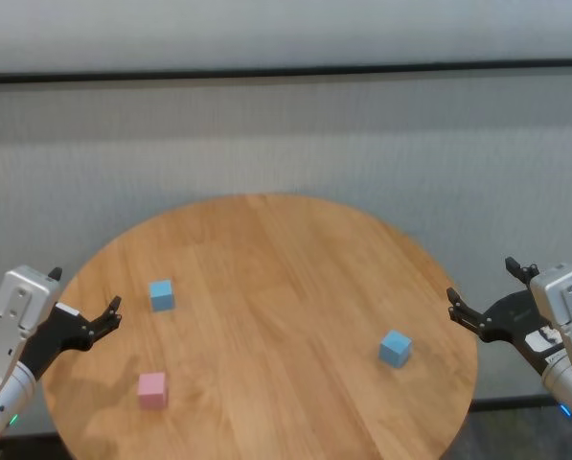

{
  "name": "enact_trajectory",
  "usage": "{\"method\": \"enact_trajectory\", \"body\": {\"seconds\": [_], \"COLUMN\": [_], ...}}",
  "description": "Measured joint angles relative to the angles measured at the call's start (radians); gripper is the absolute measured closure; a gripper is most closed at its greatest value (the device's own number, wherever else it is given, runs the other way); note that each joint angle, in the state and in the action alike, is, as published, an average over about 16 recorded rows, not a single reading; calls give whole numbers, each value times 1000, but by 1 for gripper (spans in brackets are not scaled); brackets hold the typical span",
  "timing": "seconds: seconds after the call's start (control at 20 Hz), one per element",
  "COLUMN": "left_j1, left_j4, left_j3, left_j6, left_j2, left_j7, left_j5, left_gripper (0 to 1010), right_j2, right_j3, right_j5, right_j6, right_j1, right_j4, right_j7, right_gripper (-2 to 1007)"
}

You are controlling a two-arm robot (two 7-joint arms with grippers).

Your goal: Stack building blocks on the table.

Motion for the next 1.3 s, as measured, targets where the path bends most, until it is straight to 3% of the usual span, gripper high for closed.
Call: {"method": "enact_trajectory", "body": {"seconds": [1.0, 1.3], "left_j1": [0, 18], "left_j4": [-1, -26], "left_j3": [0, -9], "left_j6": [1, 23], "left_j2": [0, 8], "left_j7": [1, 12], "left_j5": [0, 4], "left_gripper": [9, 9], "right_j2": [0, 0], "right_j3": [0, 0], "right_j5": [0, 0], "right_j6": [0, 0], "right_j1": [0, 0], "right_j4": [0, 0], "right_j7": [0, 0], "right_gripper": [4, 4]}}
